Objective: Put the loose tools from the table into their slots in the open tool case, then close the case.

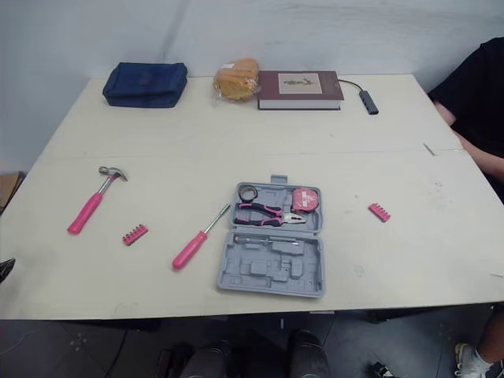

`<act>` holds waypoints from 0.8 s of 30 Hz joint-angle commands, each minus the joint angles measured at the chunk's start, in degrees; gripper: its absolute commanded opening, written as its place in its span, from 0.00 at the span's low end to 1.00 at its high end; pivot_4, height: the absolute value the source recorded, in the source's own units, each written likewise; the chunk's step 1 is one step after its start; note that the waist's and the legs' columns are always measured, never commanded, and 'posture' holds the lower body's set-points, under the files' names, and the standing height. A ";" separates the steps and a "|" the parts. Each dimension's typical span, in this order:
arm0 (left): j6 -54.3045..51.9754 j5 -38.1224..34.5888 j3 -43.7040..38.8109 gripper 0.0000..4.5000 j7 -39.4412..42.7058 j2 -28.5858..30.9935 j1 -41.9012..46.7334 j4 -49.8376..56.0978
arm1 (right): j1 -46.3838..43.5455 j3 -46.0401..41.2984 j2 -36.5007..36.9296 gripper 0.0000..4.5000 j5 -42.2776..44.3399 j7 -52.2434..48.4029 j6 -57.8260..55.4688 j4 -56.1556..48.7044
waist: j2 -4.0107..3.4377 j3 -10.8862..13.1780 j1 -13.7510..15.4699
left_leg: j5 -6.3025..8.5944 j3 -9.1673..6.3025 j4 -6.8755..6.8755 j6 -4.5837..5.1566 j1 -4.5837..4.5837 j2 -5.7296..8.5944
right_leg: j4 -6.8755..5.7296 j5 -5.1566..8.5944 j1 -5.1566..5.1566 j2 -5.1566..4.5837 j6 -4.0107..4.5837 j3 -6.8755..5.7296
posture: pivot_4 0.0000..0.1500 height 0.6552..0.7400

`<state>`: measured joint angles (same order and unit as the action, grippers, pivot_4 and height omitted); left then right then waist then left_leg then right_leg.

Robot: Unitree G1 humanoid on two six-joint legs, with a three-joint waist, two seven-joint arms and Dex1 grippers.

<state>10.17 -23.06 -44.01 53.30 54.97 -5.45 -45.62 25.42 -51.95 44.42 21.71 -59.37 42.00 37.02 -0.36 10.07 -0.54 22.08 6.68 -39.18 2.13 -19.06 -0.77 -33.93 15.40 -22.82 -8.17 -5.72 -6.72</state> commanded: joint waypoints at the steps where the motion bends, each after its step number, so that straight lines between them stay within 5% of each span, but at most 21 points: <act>1: -0.06 -1.75 -0.09 0.99 -0.28 0.06 2.23 2.83 | -2.05 2.36 0.32 1.00 2.97 -2.82 2.92 0.59 | -0.02 0.01 0.26 | -0.02 0.00 0.07 -0.04 -0.01 0.00 | 0.00 0.02 -0.05 0.00 0.04 0.01 | 1.00 1.00; 7: -7.75 -2.47 4.07 0.99 0.64 1.49 7.86 9.33 | -5.44 10.16 -3.31 1.00 7.75 -5.37 0.81 -12.36 | -0.02 0.01 0.25 | -0.06 0.06 0.10 -0.11 -0.09 0.00 | -0.15 0.05 -0.21 0.02 0.09 0.03 | 1.00 1.00; 17: -40.83 2.49 20.17 0.99 -12.20 3.11 26.57 16.92 | -5.25 27.48 -3.60 1.00 14.08 -3.26 -19.36 -50.08 | -0.02 0.06 0.45 | -0.16 0.22 0.08 -0.10 -0.17 0.04 | -0.65 0.05 -0.39 0.17 0.08 0.05 | 1.00 1.00; 24: -35.48 12.29 31.98 0.99 -12.51 1.39 38.39 3.06 | -14.72 35.85 -1.93 1.00 11.32 2.45 -30.34 -63.14 | 0.36 0.16 0.46 | -0.31 0.71 0.04 0.13 -0.24 -0.10 | -0.83 0.05 -0.80 0.62 0.09 -0.02 | 1.00 1.00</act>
<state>-27.57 -12.75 -12.45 40.91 56.19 31.09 -39.33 11.90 -16.81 41.66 33.02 -58.59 13.84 -22.34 0.00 10.24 -0.09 21.77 7.40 -39.15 2.26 -19.28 -0.87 -34.79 15.45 -23.63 -7.57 -5.63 -6.73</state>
